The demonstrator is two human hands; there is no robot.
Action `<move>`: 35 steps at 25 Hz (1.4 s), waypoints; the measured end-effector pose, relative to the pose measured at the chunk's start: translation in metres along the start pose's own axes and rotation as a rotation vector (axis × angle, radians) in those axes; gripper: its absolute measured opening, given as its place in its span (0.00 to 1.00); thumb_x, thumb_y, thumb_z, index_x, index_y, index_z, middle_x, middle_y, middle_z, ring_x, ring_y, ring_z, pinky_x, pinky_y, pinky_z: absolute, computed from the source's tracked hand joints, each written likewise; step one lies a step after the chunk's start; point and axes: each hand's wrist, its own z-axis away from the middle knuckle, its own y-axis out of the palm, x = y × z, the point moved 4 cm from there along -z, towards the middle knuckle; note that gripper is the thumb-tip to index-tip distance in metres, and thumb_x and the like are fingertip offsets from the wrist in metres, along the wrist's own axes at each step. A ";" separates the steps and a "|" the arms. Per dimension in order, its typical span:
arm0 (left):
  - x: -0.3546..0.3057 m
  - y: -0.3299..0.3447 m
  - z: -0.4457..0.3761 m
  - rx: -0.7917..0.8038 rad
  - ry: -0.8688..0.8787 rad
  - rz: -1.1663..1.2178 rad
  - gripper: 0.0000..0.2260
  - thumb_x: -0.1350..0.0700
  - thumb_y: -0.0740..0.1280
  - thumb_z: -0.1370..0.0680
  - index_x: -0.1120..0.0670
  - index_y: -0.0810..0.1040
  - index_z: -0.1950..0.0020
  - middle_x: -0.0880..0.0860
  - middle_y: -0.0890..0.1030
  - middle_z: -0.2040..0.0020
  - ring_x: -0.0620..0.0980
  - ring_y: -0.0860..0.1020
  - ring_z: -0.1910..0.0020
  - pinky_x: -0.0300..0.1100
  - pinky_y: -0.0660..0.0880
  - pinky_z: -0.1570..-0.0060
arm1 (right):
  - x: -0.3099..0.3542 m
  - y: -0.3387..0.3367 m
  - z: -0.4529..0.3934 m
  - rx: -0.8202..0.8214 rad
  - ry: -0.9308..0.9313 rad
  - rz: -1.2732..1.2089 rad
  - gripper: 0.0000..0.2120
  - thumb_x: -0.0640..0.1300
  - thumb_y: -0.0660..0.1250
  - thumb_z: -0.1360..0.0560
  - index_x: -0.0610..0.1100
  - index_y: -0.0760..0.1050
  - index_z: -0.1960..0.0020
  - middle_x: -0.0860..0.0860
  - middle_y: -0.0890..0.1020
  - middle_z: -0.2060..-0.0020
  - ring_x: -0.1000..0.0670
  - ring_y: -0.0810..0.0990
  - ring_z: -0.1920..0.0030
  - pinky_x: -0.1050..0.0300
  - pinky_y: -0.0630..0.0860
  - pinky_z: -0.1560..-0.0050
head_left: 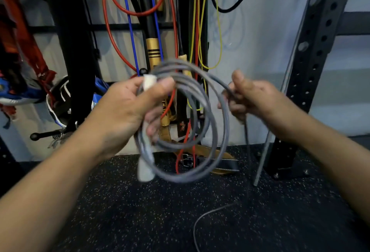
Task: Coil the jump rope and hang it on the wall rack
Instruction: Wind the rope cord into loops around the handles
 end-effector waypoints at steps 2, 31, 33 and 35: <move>0.002 -0.003 -0.006 -0.243 0.048 0.345 0.13 0.44 0.68 0.21 0.50 0.76 0.62 0.46 0.69 0.75 0.44 0.70 0.78 0.41 0.75 0.73 | -0.008 0.023 0.005 0.148 0.082 -0.252 0.47 0.83 0.58 0.38 0.43 0.82 0.43 0.44 0.73 0.63 0.46 0.71 0.63 0.54 0.73 0.61; -0.012 0.040 0.002 0.156 0.087 -0.520 0.47 0.50 0.85 0.41 0.36 0.68 0.27 0.41 0.89 0.55 0.36 0.86 0.54 0.30 0.78 0.49 | 0.046 0.044 -0.002 0.172 -0.215 0.743 0.16 0.65 0.62 0.25 0.52 0.70 0.57 0.55 0.76 0.71 0.56 0.75 0.68 0.61 0.68 0.67; -0.010 0.041 0.002 0.154 0.058 -0.475 0.44 0.53 0.85 0.39 0.37 0.69 0.28 0.44 0.89 0.57 0.40 0.87 0.56 0.35 0.80 0.50 | 0.044 0.046 -0.001 0.079 -0.183 0.546 0.16 0.64 0.52 0.19 0.54 0.69 0.53 0.55 0.79 0.65 0.53 0.79 0.61 0.54 0.75 0.57; -0.006 0.046 0.003 0.181 0.028 -0.451 0.46 0.54 0.84 0.38 0.37 0.66 0.25 0.45 0.90 0.57 0.42 0.88 0.57 0.39 0.81 0.49 | 0.045 0.048 0.000 -0.083 -0.174 0.421 0.22 0.65 0.47 0.18 0.49 0.68 0.52 0.54 0.77 0.69 0.51 0.78 0.64 0.47 0.75 0.57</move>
